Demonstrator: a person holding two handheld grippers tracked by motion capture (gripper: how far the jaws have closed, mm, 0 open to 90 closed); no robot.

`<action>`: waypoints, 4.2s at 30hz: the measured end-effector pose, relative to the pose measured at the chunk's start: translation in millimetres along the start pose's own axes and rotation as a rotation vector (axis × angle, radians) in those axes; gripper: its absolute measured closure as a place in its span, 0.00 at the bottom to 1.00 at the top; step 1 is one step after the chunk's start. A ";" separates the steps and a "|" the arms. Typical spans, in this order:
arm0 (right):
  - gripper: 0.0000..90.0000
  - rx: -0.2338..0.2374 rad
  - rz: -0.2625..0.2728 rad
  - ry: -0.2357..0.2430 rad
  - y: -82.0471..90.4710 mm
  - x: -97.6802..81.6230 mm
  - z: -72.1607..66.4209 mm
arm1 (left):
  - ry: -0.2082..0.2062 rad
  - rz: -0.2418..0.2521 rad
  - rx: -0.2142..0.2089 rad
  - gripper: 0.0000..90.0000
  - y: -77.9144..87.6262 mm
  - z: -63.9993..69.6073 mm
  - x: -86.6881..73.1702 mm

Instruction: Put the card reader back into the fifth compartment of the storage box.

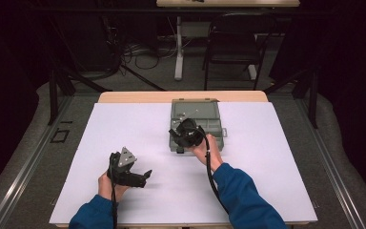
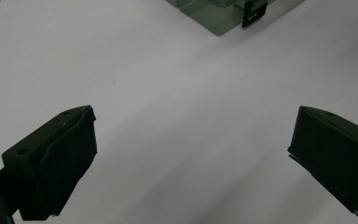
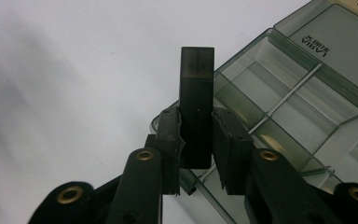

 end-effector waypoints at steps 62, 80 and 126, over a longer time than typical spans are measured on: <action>0.10 0.042 0.047 0.038 24.4 -30.0 11.0 | -0.003 0.004 0.005 0.00 0.4 0.8 0.6; 0.04 0.085 0.093 0.076 41.3 -59.8 7.1 | -0.002 0.002 0.005 0.00 0.2 1.3 0.8; 0.00 0.058 0.174 0.094 64.6 -124.1 29.8 | -0.030 -0.015 0.002 0.00 -5.6 4.9 0.3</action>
Point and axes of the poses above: each handheld gripper's, and its own axes: y roughly backward along the jaws, x roughly out of its top, z roughly to its right, the point moved 5 cm from there along -y, roughly forward along the jaws, and after that the axes turned 9 degrees about -z, right-handed, at the moved point
